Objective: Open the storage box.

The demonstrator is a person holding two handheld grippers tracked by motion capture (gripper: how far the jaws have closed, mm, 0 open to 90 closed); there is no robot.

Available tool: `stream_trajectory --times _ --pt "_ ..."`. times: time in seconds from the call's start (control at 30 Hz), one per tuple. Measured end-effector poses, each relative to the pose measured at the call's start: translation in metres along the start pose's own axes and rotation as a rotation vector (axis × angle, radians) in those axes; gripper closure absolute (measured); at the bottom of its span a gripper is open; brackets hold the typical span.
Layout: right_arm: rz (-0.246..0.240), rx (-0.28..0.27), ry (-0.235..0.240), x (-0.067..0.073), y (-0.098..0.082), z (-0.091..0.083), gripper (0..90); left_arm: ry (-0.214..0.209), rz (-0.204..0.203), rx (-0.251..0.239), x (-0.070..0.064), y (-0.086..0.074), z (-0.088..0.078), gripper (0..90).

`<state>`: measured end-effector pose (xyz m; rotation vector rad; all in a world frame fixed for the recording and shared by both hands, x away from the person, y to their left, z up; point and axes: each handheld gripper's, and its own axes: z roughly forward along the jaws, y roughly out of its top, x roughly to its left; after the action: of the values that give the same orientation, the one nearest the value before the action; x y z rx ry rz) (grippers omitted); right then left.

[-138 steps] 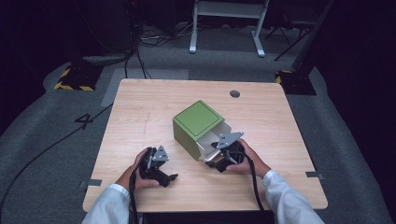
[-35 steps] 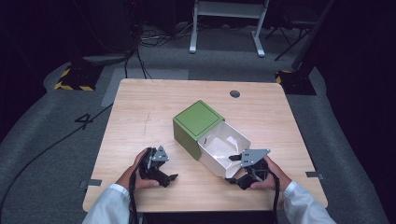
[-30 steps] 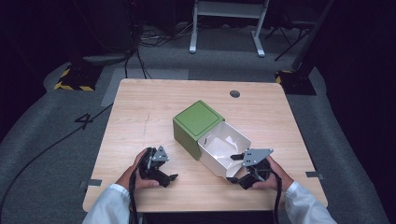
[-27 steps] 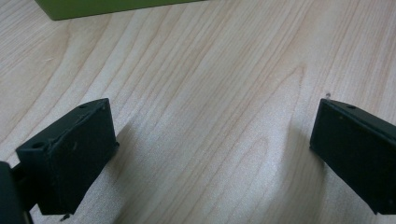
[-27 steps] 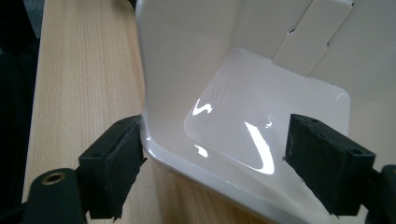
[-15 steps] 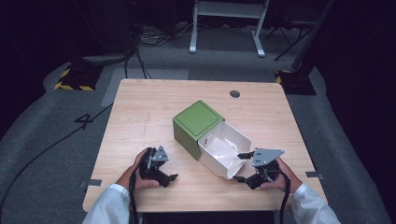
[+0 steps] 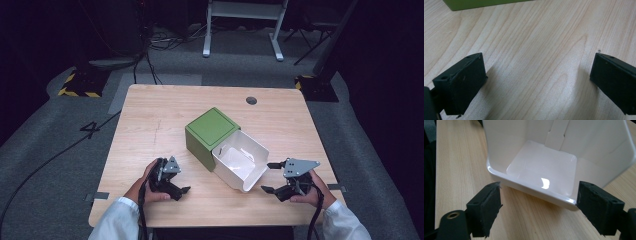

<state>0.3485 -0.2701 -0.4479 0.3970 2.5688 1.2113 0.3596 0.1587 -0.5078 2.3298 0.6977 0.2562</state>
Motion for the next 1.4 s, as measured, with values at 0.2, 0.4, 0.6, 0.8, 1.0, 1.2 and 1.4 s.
stream_trajectory --times 0.2,0.4,0.6,0.8,1.0,1.2,1.4 --pt "0.018 0.019 -0.024 -0.004 -0.012 -0.005 19.9 0.0 0.0 0.0 0.0 0.0 0.0 0.5" --pt "0.039 0.056 -0.054 -0.009 -0.025 -0.006 19.8 0.0 -0.001 -0.001 0.0 0.0 0.0 0.5" --pt "0.064 0.086 -0.078 -0.016 -0.037 -0.006 19.9 0.0 0.0 0.0 0.0 0.0 0.0 0.5" --pt "0.117 0.127 -0.117 -0.026 -0.057 -0.008 19.9 0.0 0.0 0.0 0.0 0.0 0.0 0.5" --pt "0.174 0.158 -0.155 -0.033 -0.073 -0.011 19.8 0.0 0.0 -0.001 0.0 0.0 0.0 0.5" --pt "0.234 0.154 -0.186 -0.037 -0.083 -0.014 18.9 0.001 -0.001 0.0 0.0 0.0 0.0 0.5" --pt "0.298 0.122 -0.203 -0.042 -0.094 -0.019 16.3 0.001 -0.001 0.0 0.0 0.0 0.0 0.5"
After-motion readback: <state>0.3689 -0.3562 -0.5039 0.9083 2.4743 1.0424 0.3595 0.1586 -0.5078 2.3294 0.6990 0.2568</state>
